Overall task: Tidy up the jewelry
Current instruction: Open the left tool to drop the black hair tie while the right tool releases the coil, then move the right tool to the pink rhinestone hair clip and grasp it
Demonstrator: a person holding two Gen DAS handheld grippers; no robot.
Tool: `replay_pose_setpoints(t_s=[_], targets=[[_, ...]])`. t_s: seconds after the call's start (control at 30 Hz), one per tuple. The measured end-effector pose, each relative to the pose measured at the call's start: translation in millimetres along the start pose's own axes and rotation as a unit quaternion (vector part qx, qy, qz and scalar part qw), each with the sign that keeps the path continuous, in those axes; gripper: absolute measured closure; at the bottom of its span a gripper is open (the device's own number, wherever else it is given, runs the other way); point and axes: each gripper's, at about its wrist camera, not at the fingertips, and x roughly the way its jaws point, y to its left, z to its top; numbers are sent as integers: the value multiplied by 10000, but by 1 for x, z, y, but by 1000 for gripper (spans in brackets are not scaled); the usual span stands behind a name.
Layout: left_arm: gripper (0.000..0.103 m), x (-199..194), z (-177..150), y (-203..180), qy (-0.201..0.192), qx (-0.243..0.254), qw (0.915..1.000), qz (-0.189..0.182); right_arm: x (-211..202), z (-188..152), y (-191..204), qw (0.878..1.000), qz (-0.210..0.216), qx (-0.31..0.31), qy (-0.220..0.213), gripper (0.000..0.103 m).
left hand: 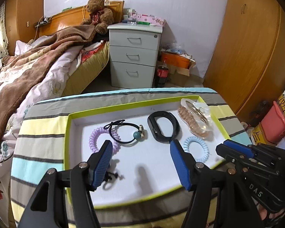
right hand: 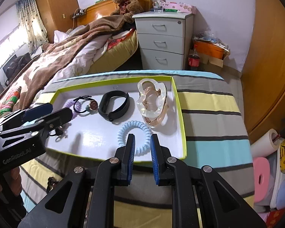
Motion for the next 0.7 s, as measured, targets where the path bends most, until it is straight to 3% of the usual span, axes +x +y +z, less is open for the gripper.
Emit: replay_pose_setpoints(t_s=[0.37, 0.53, 0.7], targets=[[34, -48, -31, -4, -274, 4, 9995, 137, -34, -18, 8, 9997, 86, -18, -243, 86], [32, -64, -47, -5, -342, -45, 9993, 158, -47, -30, 12, 9994, 120, -67, -319, 77], [31, -74, -64, -1, -328, -112, 9993, 147, -55, -43, 15, 9992, 182, -83, -348, 76]])
